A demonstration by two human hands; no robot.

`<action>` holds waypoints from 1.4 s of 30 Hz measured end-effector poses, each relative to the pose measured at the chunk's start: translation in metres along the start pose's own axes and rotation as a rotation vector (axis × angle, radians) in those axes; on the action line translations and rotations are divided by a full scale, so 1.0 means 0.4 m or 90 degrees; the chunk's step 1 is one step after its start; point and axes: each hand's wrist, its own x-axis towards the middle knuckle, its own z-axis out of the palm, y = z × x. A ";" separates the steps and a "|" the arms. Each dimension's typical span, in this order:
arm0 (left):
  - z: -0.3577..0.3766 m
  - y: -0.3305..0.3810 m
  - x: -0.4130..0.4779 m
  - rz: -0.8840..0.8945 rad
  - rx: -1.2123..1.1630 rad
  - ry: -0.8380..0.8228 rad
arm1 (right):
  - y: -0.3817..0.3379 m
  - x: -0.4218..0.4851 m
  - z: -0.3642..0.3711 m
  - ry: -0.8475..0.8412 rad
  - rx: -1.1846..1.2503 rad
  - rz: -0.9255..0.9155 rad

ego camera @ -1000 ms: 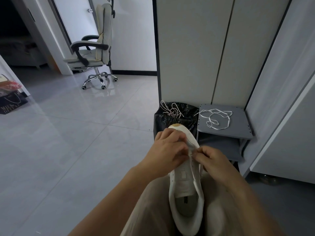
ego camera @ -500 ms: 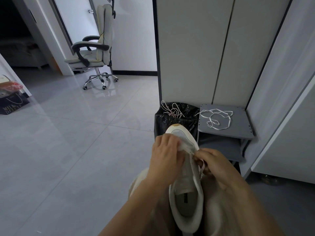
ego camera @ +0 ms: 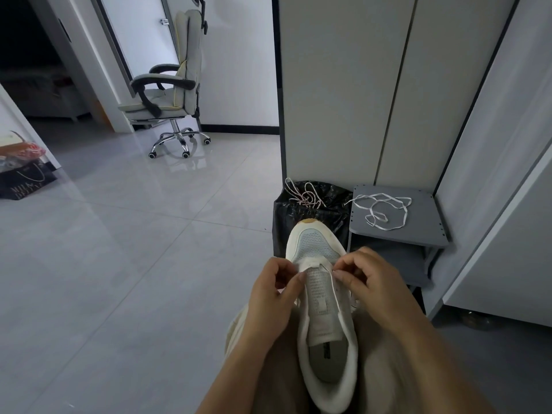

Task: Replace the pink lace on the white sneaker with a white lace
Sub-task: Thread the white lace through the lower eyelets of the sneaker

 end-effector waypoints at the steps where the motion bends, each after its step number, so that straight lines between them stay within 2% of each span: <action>1: -0.001 0.003 0.000 -0.010 -0.025 0.001 | 0.001 0.000 0.000 -0.008 -0.013 0.000; 5: -0.009 0.006 -0.005 -0.032 -0.102 -0.024 | 0.004 -0.006 -0.002 -0.034 0.013 0.043; 7: -0.012 0.005 -0.011 -0.028 -0.099 -0.049 | 0.005 -0.009 -0.001 -0.024 0.061 0.101; 10: -0.014 0.001 -0.012 -0.001 -0.052 -0.060 | 0.008 -0.010 0.012 -0.005 0.041 0.146; 14: -0.026 0.001 -0.008 0.064 0.072 -0.045 | 0.007 -0.014 0.023 0.016 0.047 0.120; 19: -0.069 0.011 -0.011 0.094 0.137 -0.086 | 0.010 -0.019 0.023 0.089 0.034 0.066; 22: -0.078 0.013 -0.011 0.173 0.217 0.015 | -0.017 -0.016 0.004 0.136 -0.015 -0.009; 24: -0.065 0.026 -0.014 0.260 0.240 0.088 | -0.063 -0.025 0.011 0.079 -0.021 -0.004; 26: -0.043 0.043 -0.025 0.330 0.263 0.088 | -0.114 -0.032 0.036 -0.016 -0.052 0.074; 27: -0.034 0.048 -0.031 0.348 0.266 0.073 | -0.137 -0.034 0.045 -0.061 -0.025 0.129; 30: -0.035 0.056 -0.049 0.286 0.239 0.018 | -0.165 -0.025 0.039 -0.074 0.360 0.328; 32: -0.033 0.042 -0.065 0.284 0.284 -0.007 | -0.166 -0.019 0.020 -0.069 0.516 0.395; 37: -0.029 -0.009 -0.089 0.399 0.419 0.052 | -0.138 -0.008 0.024 -0.064 0.574 0.439; 40: -0.070 -0.046 -0.091 0.402 0.410 0.125 | -0.099 -0.003 0.015 -0.042 0.593 0.434; 42: -0.104 -0.066 -0.091 0.380 0.408 0.178 | -0.082 -0.006 0.011 -0.026 0.514 0.410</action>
